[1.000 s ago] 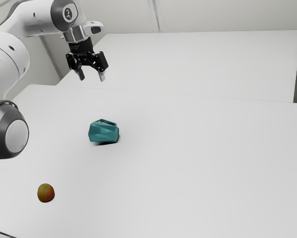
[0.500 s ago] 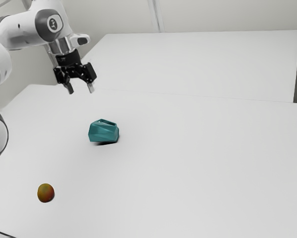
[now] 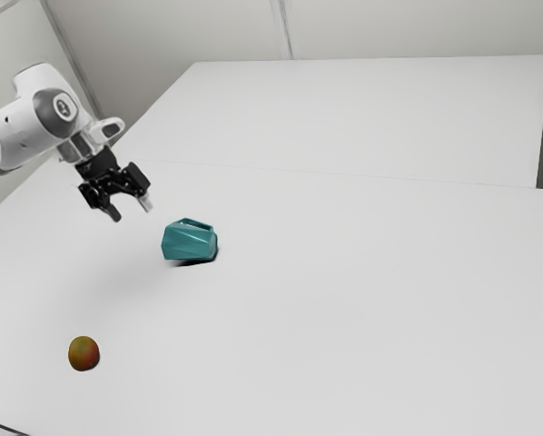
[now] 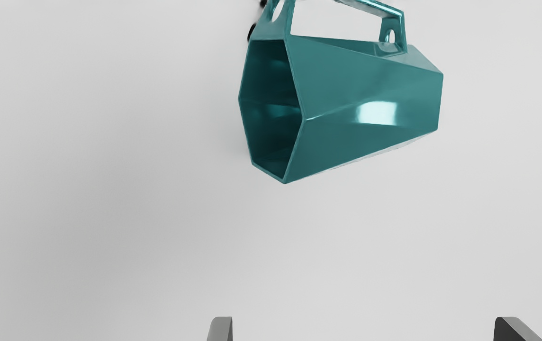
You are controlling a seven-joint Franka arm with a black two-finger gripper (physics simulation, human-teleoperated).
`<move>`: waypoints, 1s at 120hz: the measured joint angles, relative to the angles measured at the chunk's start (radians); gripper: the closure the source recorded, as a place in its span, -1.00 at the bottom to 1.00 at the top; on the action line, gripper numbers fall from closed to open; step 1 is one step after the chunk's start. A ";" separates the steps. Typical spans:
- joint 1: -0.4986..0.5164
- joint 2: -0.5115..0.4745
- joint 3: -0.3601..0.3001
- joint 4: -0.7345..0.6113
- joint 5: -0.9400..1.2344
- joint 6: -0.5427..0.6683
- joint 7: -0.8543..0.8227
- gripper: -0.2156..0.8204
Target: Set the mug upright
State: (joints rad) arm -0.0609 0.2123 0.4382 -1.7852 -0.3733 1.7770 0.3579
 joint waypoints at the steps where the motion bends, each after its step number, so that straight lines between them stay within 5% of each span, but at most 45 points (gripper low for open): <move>1: 0.001 0.004 0.000 0.000 -0.006 0.004 0.005 -0.58; 62: 0.066 0.157 0.000 0.001 -0.277 0.149 0.281 -0.58; 120: 0.116 0.241 0.000 0.001 -0.561 0.119 0.465 -0.58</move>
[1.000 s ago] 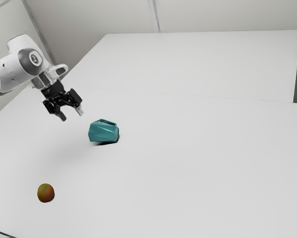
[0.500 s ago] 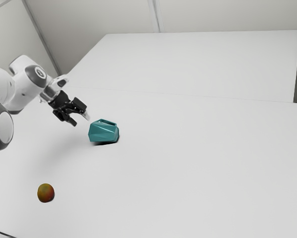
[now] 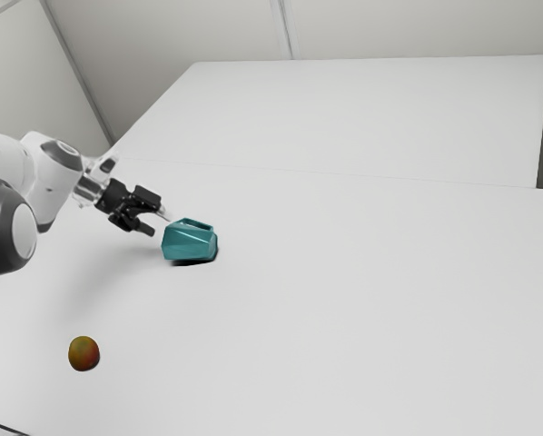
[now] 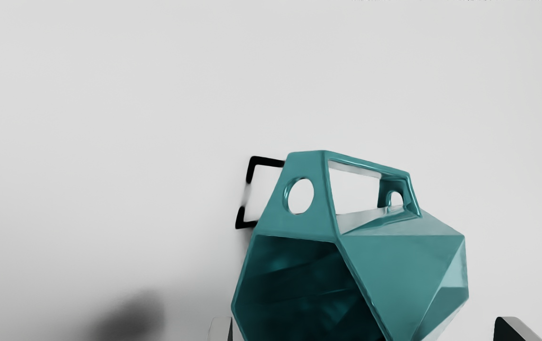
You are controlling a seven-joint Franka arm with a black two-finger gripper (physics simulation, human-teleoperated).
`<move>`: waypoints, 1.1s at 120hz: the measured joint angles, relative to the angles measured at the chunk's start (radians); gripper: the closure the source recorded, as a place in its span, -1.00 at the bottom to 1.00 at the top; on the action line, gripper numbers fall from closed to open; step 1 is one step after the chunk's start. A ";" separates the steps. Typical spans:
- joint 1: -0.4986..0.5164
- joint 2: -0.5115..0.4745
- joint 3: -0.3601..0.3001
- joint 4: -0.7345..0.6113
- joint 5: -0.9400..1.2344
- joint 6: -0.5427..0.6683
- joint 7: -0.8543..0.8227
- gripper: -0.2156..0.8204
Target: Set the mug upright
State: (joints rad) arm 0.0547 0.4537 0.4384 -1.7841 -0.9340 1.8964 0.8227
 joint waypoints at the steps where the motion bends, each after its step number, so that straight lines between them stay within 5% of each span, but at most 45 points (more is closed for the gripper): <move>1: 0.001 0.002 0.000 0.000 -0.003 -0.002 0.002 -0.58; 132: 0.011 0.075 -0.001 -0.035 -0.277 -0.152 0.147 -0.56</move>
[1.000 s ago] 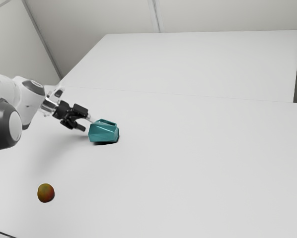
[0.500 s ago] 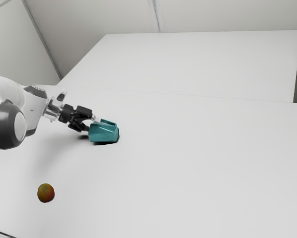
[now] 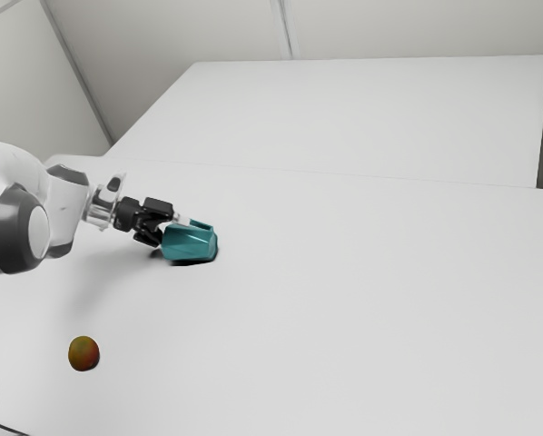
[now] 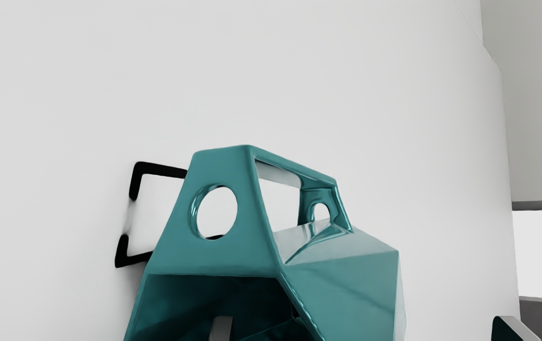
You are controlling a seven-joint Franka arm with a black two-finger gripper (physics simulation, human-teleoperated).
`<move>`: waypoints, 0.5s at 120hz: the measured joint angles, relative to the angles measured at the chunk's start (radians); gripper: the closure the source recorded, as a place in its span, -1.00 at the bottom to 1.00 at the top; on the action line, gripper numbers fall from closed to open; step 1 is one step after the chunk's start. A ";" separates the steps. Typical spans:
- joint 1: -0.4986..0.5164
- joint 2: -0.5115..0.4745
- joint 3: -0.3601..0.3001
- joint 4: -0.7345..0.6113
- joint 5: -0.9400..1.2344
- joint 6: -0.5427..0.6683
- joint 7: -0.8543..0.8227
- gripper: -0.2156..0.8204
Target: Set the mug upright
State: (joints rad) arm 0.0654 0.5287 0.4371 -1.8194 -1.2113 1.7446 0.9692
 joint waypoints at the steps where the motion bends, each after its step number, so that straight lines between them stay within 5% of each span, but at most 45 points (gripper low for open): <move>1: 0.000 0.000 0.000 0.000 -0.001 0.000 0.000 -0.55; 60: -0.003 0.006 0.000 -0.020 -0.031 -0.017 0.010 -0.02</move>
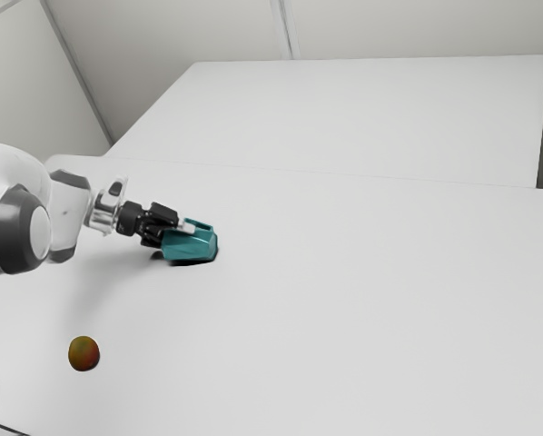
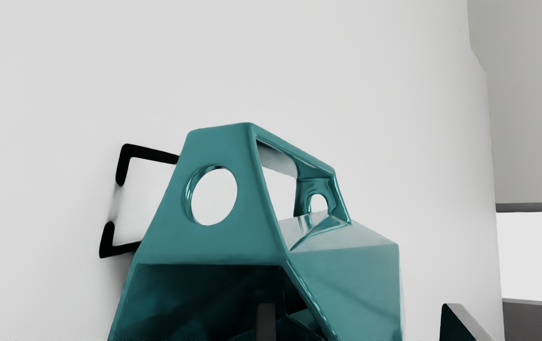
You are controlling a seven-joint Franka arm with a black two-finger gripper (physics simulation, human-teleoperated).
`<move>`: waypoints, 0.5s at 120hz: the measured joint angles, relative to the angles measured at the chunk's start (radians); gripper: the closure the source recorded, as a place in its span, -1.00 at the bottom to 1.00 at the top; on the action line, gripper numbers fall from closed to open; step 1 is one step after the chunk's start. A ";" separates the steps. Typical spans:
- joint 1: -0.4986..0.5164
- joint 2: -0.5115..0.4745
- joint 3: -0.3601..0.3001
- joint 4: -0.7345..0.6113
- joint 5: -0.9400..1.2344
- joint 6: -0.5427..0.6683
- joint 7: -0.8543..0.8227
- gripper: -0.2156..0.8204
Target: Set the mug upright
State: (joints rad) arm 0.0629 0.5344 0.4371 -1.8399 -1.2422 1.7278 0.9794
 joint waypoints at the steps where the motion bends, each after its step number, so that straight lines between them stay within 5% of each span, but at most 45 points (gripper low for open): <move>1: 0.000 0.000 0.000 0.000 0.000 0.000 0.000 -0.01; 60: -0.001 -0.001 0.000 -0.001 -0.016 -0.011 0.004 0.47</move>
State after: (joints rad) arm 0.0614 0.5334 0.4371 -1.8411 -1.2577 1.7170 0.9833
